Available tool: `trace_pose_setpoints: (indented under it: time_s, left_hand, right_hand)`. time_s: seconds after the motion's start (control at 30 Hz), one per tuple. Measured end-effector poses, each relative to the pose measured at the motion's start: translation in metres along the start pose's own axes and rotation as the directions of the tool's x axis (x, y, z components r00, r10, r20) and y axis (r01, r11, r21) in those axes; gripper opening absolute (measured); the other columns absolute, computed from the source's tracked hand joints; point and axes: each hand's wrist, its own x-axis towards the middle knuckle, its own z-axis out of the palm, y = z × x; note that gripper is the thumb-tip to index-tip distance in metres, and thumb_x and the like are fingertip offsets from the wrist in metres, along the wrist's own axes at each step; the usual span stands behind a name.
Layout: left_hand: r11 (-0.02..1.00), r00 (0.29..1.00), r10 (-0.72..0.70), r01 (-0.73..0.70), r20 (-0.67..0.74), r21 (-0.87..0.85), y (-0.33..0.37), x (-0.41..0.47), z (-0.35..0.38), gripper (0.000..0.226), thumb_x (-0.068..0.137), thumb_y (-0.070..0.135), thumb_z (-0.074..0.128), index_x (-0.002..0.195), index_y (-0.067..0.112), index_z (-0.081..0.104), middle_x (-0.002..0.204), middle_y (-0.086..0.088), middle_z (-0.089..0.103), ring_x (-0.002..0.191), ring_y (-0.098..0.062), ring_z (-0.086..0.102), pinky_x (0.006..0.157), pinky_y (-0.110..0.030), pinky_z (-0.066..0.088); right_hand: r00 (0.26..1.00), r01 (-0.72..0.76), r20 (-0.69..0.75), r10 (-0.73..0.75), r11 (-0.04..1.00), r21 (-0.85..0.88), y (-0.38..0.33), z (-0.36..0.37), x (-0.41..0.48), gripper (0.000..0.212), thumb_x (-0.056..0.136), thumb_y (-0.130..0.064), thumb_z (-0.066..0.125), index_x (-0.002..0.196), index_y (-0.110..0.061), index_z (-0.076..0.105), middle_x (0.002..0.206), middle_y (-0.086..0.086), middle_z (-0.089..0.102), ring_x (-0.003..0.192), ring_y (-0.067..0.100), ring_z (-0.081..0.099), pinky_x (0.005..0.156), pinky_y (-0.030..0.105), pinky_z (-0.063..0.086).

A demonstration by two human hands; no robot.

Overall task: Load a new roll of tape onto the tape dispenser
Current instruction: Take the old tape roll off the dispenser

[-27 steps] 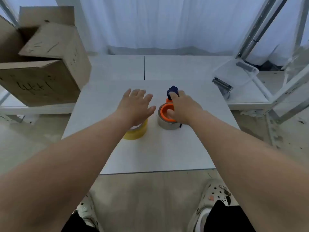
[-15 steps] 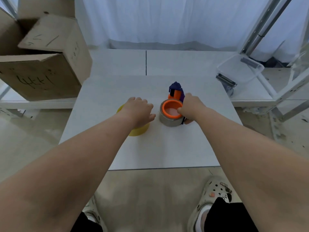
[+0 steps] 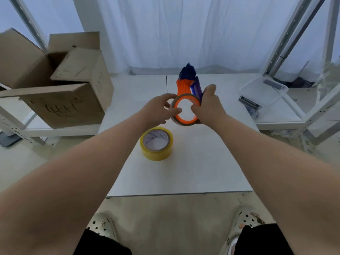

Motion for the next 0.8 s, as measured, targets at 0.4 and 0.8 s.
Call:
trace_pose_setpoints:
  time_s: [0.4, 0.8]
  left_hand:
    - [0.989, 0.930, 0.105, -0.135, -0.353, -0.062, 0.004, -0.018, -0.021, 0.024, 0.086, 0.023, 0.064, 0.106, 0.010, 0.063, 0.098, -0.002, 0.066, 0.080, -0.015, 0.065, 0.070, -0.028, 0.058]
    - [0.907, 0.976, -0.216, 0.202, 0.004, -0.369, 0.017, -0.022, -0.020, 0.033, 0.082, 0.018, 0.070, 0.112, 0.012, 0.059, 0.103, -0.014, 0.067, 0.096, -0.026, 0.065, 0.086, -0.041, 0.054]
  right_hand:
    - [0.982, -0.144, 0.172, 0.080, 0.904, 0.402, -0.026, -0.001, -0.016, 0.052, 0.081, -0.011, 0.064, 0.120, -0.021, 0.032, 0.091, 0.000, 0.055, 0.073, 0.016, 0.063, 0.046, 0.014, 0.051]
    - [0.978, -0.186, 0.167, 0.127, 0.892, 0.411, -0.016, -0.013, -0.018, 0.055, 0.082, -0.013, 0.068, 0.121, -0.018, 0.030, 0.109, 0.009, 0.057, 0.081, 0.023, 0.066, 0.050, 0.020, 0.054]
